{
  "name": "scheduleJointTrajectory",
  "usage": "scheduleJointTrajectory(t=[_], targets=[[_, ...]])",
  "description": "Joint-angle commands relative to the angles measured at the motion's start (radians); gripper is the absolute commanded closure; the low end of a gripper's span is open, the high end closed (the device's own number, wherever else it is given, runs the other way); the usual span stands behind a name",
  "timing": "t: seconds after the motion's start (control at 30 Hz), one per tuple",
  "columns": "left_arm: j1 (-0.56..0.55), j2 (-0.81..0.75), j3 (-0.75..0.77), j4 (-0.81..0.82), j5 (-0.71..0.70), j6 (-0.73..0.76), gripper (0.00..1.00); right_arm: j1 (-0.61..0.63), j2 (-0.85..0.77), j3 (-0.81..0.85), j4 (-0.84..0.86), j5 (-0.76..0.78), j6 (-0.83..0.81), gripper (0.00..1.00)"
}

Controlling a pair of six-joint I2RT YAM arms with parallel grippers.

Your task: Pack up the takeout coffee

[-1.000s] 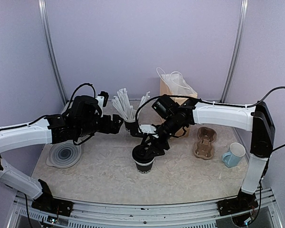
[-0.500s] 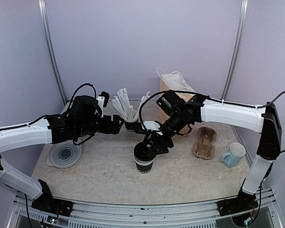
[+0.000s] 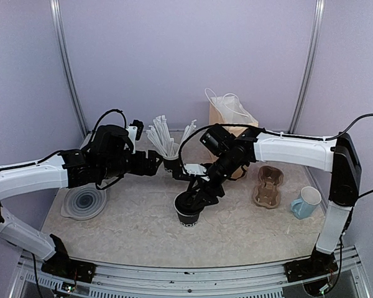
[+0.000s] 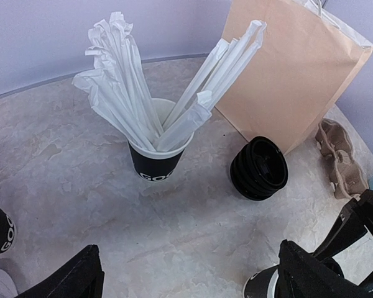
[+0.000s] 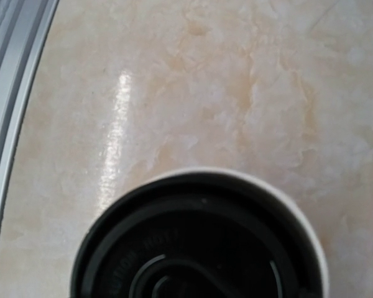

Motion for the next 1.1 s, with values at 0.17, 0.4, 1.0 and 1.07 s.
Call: scheduleJointTrajectory(t=[0.17,0.4,1.0,1.07], targets=[[0.005,-0.008,-0.011,-0.001,0.008,0.005,0.05,0.014,0.022,0.038,-0.015,-0.007,0.016,0.36],[0.006,0.001,-0.012,0.004,0.016,0.008,0.05,0.014,0.034,0.04,-0.019,-0.002,0.018,0.35],[0.006,0.019,-0.025,0.003,0.059,-0.003,0.06,0.014,0.025,0.039,0.011,-0.01,0.043,0.36],[0.006,0.021,-0.025,0.004,0.059,-0.003,0.06,0.014,0.029,0.033,0.01,-0.013,0.041,0.36]])
